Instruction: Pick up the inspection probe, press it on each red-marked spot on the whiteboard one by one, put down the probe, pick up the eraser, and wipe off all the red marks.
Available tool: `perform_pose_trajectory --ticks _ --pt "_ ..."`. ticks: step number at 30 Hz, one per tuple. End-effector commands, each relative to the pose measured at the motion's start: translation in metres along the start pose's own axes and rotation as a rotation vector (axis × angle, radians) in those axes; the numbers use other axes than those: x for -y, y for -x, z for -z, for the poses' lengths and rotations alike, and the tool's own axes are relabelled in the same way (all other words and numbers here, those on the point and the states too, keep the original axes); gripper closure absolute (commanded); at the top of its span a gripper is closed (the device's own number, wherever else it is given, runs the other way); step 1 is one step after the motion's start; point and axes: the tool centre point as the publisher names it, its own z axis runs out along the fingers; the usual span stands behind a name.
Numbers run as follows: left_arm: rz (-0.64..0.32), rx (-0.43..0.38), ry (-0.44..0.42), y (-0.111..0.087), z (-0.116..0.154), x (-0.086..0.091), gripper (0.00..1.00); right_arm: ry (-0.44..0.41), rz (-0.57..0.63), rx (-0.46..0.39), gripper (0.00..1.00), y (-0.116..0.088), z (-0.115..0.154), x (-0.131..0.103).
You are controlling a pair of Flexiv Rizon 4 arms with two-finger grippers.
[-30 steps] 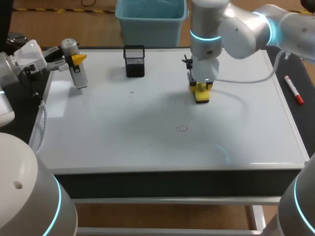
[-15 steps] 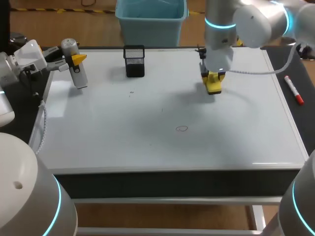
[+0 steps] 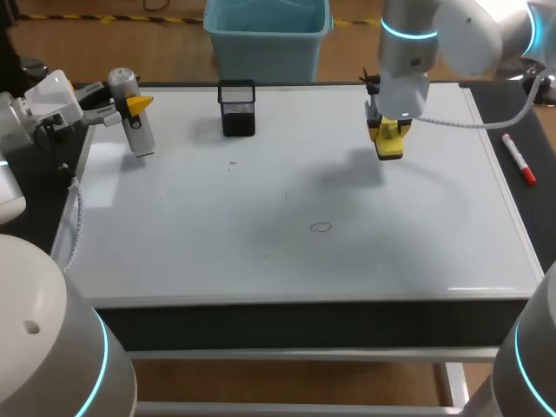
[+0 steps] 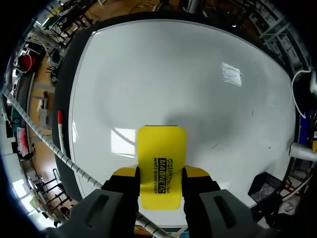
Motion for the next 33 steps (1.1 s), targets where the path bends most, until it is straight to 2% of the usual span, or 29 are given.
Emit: perform_pose_trajectory --ticks 1,6,11,19,24,33 --pt "-0.002 0.001 -0.002 0.0 -0.001 0.0 1.0 0.0 0.003 -0.003 1.0 -0.001 0.001 0.001" --pt "-0.002 0.001 -0.002 0.0 -0.001 0.0 1.0 0.017 0.005 -0.008 1.0 0.001 -0.009 0.006" --pt "-0.002 0.001 -0.002 0.0 -0.001 0.0 1.0 0.004 -0.003 -0.037 1.0 0.002 -0.019 0.036" --pt "-0.002 0.001 -0.002 0.0 -0.001 0.0 1.0 0.025 0.014 -0.024 1.0 0.02 -0.028 0.078" --pt "-0.002 0.001 -0.002 0.0 -0.001 0.0 1.0 0.037 0.004 0.011 1.0 0.028 -0.032 0.098" --pt "-0.002 0.001 -0.002 0.0 -0.001 0.0 1.0 0.041 -0.001 0.016 1.0 0.035 -0.034 0.121"
